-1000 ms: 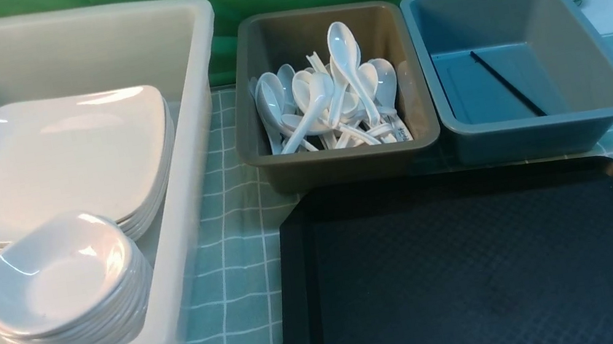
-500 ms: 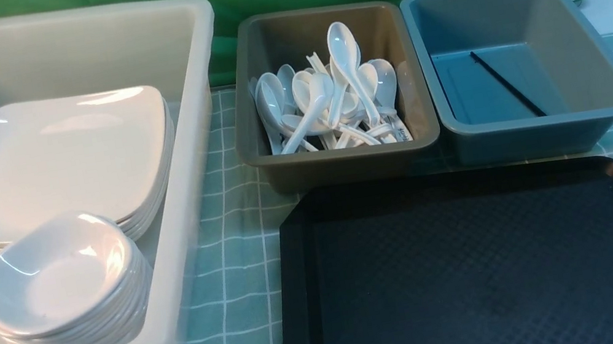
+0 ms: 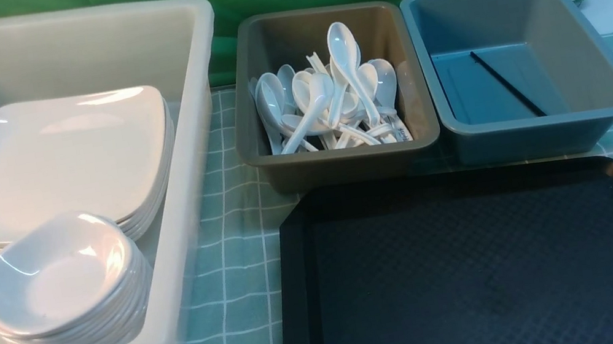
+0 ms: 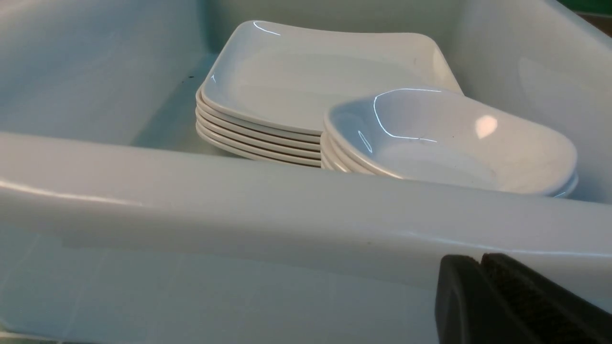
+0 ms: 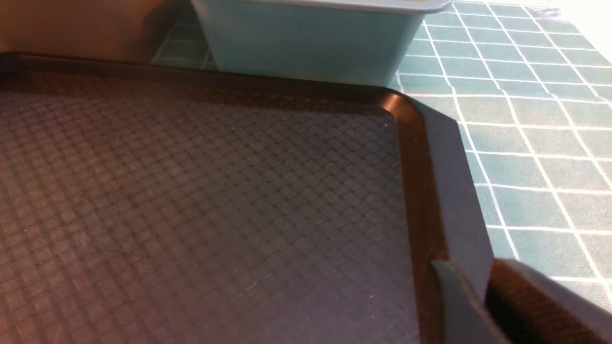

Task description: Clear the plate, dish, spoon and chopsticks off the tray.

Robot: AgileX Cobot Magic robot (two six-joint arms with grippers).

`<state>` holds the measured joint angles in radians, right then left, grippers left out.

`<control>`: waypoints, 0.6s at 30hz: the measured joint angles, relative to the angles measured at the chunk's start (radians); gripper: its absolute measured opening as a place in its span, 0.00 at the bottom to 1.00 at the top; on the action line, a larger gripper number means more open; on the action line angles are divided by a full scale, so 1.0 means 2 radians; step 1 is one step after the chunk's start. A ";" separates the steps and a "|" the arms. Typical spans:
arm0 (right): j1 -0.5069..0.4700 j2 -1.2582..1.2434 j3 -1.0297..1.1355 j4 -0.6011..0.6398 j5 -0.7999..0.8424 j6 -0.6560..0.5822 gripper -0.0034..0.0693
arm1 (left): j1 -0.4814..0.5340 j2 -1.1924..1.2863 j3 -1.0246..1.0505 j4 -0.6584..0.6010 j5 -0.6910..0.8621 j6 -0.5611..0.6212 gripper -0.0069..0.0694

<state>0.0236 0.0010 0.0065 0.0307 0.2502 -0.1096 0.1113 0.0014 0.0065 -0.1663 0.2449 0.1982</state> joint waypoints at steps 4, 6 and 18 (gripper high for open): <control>0.000 0.000 0.000 0.000 0.000 0.000 0.30 | 0.000 0.000 0.000 0.000 0.000 0.000 0.11; 0.000 0.000 0.000 0.000 0.000 0.000 0.31 | 0.000 0.000 0.000 0.000 0.000 0.000 0.11; 0.000 0.000 0.000 0.000 0.000 0.000 0.34 | 0.000 0.000 0.000 0.000 0.000 0.000 0.11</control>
